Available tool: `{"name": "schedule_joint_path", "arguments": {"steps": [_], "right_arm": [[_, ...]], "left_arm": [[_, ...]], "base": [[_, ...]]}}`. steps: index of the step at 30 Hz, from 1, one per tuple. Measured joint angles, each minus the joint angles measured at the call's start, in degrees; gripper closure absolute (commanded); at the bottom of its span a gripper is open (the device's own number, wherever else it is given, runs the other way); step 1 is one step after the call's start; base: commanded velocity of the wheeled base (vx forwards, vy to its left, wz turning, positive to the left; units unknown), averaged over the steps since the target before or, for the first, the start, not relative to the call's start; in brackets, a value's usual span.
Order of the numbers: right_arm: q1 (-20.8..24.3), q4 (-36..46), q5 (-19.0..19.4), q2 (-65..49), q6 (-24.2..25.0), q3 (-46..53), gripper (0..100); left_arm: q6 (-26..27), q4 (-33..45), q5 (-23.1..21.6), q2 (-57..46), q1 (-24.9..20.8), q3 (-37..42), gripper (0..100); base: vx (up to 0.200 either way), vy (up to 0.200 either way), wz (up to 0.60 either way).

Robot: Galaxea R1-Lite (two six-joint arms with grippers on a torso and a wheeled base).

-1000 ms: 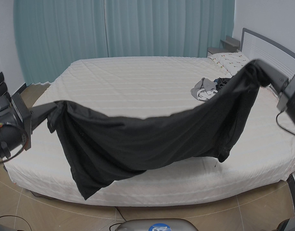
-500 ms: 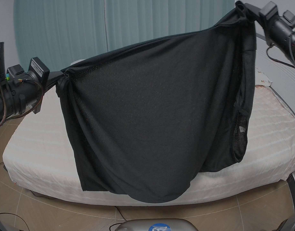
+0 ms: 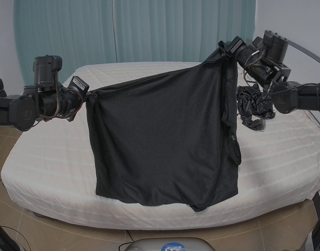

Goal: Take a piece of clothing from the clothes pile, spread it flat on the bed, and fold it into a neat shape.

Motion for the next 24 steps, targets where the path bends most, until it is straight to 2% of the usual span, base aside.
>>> {"name": "schedule_joint_path", "arguments": {"steps": [2, 12, 18, 19, 24], "right_arm": [[-0.46, -0.55, -0.22, 2.54, -0.18, -0.96, 100], [-1.73, -5.11, -1.91, 14.14, -0.73, -4.17, 100], [-2.47, -6.40, -4.27, 21.22, -1.08, -8.33, 100], [-2.71, -6.51, -4.60, 22.36, -1.12, -9.31, 0], [-3.39, -6.64, -4.61, 26.98, -1.89, -11.28, 0]], "left_arm": [[-0.15, 0.00, -0.02, 3.35, 0.24, -2.02, 100], [-0.41, -0.09, 0.05, 19.07, 1.67, -14.26, 100], [-0.94, -0.02, 0.16, 27.59, 2.23, -20.96, 100], [-1.51, -0.02, 0.22, 28.90, 2.28, -22.03, 0], [-5.58, -0.11, 0.68, 33.87, 2.39, -27.23, 0]], "base": [[0.200, 0.000, 0.00], [0.000, 0.000, 0.00], [0.000, 0.000, 0.00], [0.000, 0.000, 0.00], [0.000, 0.000, 0.00]]}}
